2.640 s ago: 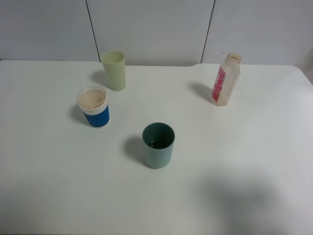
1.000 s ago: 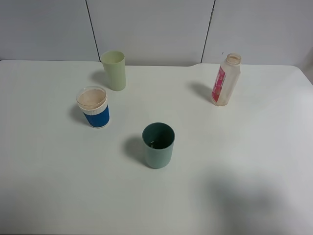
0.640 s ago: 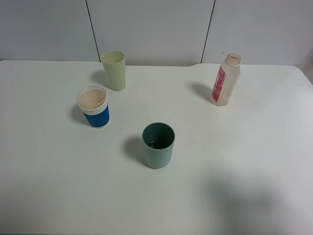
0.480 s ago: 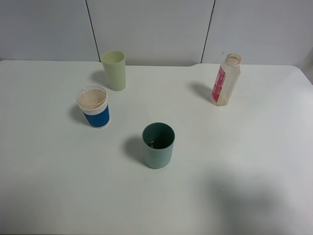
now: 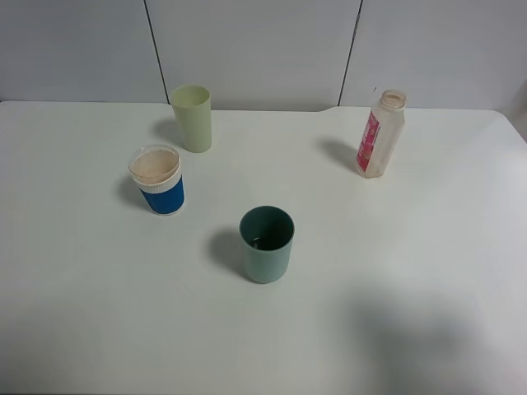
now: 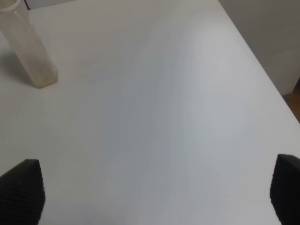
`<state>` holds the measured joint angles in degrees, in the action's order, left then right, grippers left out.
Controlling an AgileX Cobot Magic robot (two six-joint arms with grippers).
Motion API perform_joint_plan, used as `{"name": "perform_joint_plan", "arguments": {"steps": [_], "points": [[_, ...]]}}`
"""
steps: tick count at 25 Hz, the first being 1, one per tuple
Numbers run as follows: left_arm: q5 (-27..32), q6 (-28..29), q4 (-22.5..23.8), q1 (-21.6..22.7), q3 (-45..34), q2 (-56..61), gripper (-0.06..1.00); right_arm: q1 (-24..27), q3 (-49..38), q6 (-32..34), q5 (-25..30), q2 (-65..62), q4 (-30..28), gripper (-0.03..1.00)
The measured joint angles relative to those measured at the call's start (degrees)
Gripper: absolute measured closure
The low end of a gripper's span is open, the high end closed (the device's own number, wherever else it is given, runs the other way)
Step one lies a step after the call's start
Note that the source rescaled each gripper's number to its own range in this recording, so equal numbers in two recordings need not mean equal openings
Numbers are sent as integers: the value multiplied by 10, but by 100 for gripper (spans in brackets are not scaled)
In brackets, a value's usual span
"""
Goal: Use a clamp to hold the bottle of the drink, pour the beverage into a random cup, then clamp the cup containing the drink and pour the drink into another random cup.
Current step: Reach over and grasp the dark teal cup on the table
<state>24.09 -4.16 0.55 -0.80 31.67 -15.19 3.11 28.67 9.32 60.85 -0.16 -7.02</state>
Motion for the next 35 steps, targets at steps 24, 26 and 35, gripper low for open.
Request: {"name": "perform_joint_plan", "arguments": {"steps": [24, 26, 35], "points": [[-145, -19, -36, -26, -38, -179, 40, 0, 0, 0, 0, 0, 0, -1], [-168, -19, -36, -52, -64, -179, 44, 0, 0, 0, 0, 0, 0, -1], [-210, -19, -36, -141, -124, -184, 47, 0, 0, 0, 0, 0, 0, -1]]}}
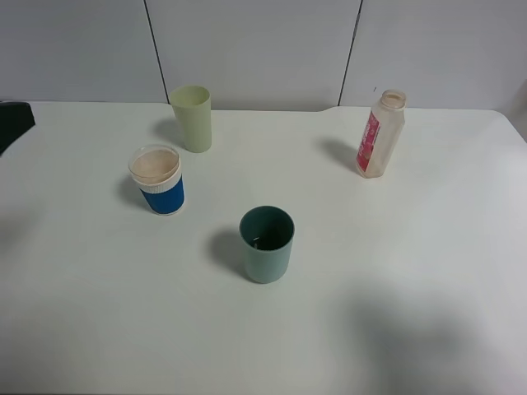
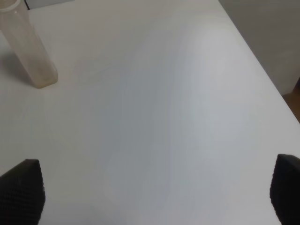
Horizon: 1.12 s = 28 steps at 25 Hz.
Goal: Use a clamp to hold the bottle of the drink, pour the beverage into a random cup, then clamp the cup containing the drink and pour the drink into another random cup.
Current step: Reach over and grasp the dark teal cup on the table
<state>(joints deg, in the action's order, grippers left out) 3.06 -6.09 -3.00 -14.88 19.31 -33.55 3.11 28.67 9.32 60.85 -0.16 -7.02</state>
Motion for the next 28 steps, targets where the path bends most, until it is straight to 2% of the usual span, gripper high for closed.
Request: {"name": "perform_joint_plan", "arguments": {"steps": [6, 14, 28], "points": [[-2, 3, 0, -68, -12, -40, 47, 0, 0, 0, 0, 0, 0, -1], [-41, 37, -2, -175, -12, -85, 47, 0, 0, 0, 0, 0, 0, -1], [-40, 56, -29, -275, -12, -164, 48, 0, 0, 0, 0, 0, 0, -1]]}}
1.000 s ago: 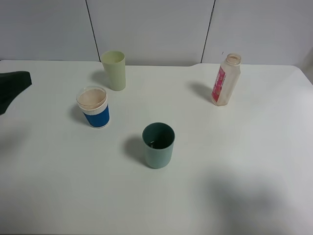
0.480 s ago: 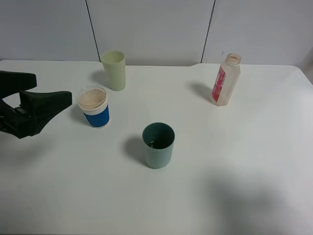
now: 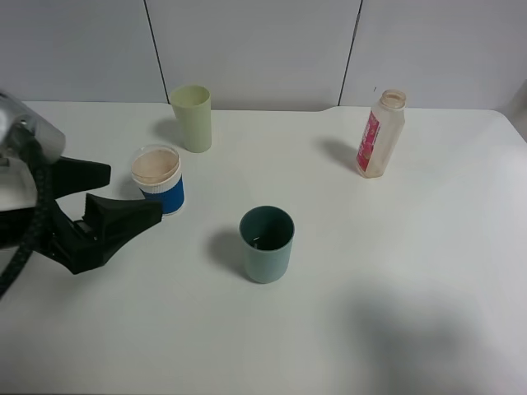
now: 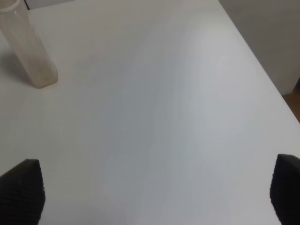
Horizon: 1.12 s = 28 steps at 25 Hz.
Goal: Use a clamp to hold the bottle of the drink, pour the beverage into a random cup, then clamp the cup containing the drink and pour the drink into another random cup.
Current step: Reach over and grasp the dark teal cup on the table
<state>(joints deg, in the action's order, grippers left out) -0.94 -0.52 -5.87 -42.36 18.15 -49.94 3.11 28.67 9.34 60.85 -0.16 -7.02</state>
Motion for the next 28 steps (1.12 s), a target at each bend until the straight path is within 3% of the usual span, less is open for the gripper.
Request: {"name": "perform_joint_plan", "arguments": {"steps": [7, 16, 22, 28], "points": [[-40, 0, -2, -18, 0, -84, 26, 0, 0, 0, 0, 0, 0, -1], [-284, 15, -9, -18, -73, -211, -2, 0, 0, 3, 0, 0, 0, -1], [-404, 40, 5, -18, -84, -276, -5, 0, 0, 3, 0, 0, 0, -1], [-487, 113, 20, -18, -123, -322, -5, 0, 0, 3, 0, 0, 0, -1]]}}
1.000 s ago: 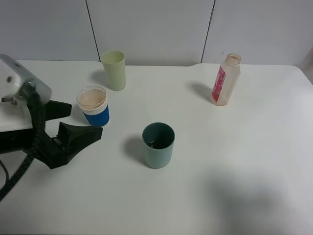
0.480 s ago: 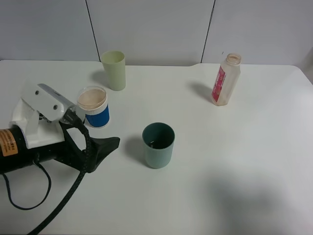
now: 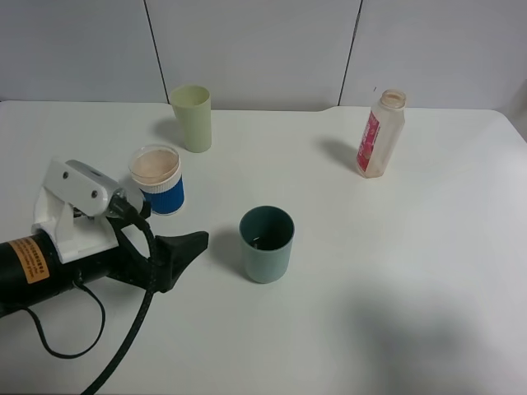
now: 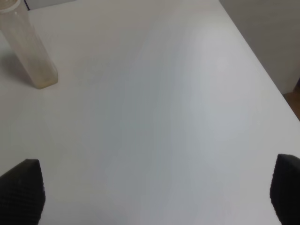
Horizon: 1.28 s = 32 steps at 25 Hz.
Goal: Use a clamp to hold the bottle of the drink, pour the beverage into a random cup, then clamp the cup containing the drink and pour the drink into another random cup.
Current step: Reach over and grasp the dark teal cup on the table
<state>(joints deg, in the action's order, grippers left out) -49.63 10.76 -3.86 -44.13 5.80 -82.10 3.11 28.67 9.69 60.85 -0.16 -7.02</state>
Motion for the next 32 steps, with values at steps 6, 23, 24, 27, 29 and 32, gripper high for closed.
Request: {"name": "perform_joint_plan", "arguments": {"steps": [6, 23, 24, 27, 29, 32], "points": [[-24, -14, 5, 0, -21, -3, -5, 0, 0, 1, 0, 0, 0, -1], [-160, -99, 56, 0, -30, -111, -5, 0, 0, 1, 0, 0, 0, -1], [-175, -99, 58, 0, -30, -119, -5, 0, 0, 1, 0, 0, 0, -1], [-193, -99, 60, 0, -30, -143, -5, 0, 0, 1, 0, 0, 0, -1], [-193, -99, 63, 0, -30, -163, -5, 0, 0, 1, 0, 0, 0, -1], [-193, -99, 76, 0, -30, -207, -5, 0, 0, 1, 0, 0, 0, -1]]}}
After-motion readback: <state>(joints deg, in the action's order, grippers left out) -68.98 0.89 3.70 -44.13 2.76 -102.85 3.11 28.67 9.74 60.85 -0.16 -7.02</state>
